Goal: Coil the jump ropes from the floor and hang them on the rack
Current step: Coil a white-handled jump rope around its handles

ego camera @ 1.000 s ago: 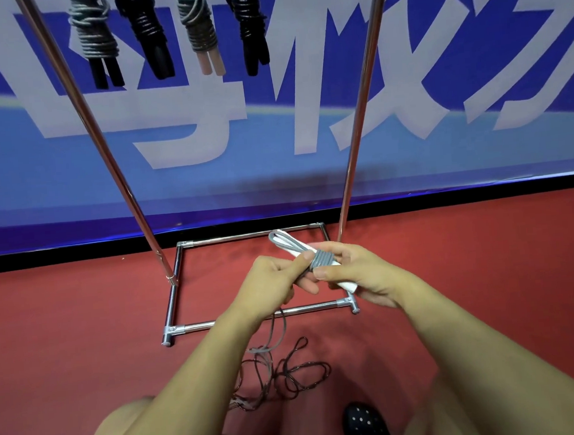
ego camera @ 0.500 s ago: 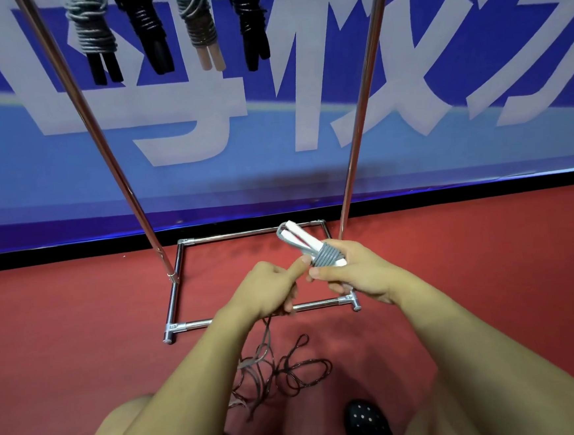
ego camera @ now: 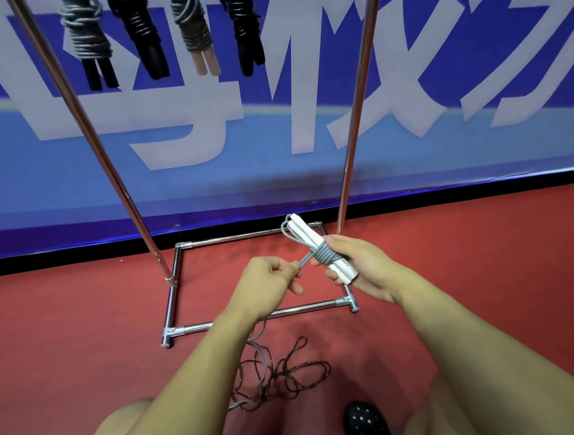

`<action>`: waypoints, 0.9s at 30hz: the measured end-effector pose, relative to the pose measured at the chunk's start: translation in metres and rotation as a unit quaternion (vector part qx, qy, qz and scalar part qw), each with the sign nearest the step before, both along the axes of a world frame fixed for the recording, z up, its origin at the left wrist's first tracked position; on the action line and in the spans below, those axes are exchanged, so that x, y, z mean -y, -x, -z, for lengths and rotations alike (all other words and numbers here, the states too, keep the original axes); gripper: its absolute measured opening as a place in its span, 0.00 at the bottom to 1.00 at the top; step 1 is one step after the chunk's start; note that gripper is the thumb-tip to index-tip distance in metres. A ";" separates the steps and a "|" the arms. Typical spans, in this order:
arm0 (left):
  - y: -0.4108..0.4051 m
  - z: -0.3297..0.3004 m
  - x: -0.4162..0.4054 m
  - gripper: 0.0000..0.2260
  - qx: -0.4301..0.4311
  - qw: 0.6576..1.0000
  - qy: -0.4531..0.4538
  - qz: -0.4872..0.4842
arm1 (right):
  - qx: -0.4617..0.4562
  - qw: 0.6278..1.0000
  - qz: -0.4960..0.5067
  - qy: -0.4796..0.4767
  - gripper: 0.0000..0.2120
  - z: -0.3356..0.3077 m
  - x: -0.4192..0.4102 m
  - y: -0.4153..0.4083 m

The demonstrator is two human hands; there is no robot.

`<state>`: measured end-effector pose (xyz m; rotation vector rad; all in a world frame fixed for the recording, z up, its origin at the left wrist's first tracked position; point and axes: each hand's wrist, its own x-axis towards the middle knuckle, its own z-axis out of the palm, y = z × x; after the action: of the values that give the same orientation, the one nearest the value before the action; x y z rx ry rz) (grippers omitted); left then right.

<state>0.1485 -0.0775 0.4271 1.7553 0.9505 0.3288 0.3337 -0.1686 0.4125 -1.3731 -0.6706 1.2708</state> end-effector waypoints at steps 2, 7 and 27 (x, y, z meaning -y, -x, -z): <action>-0.001 0.000 0.000 0.14 -0.004 1.000 -0.007 -0.006 | 0.035 0.999 -0.005 0.004 0.14 0.003 0.000 0.000; -0.004 -0.004 0.005 0.19 0.005 1.000 0.013 -0.007 | 0.096 0.995 -0.033 0.004 0.15 0.005 -0.001 0.005; 0.000 -0.005 0.006 0.17 0.092 0.986 0.135 0.036 | -0.010 0.985 -0.168 0.031 0.13 -0.010 0.010 0.015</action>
<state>0.1484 -0.0831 0.4321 1.4798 0.7589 0.2957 0.3192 -0.1786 0.4228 -1.3328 -0.8816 1.5811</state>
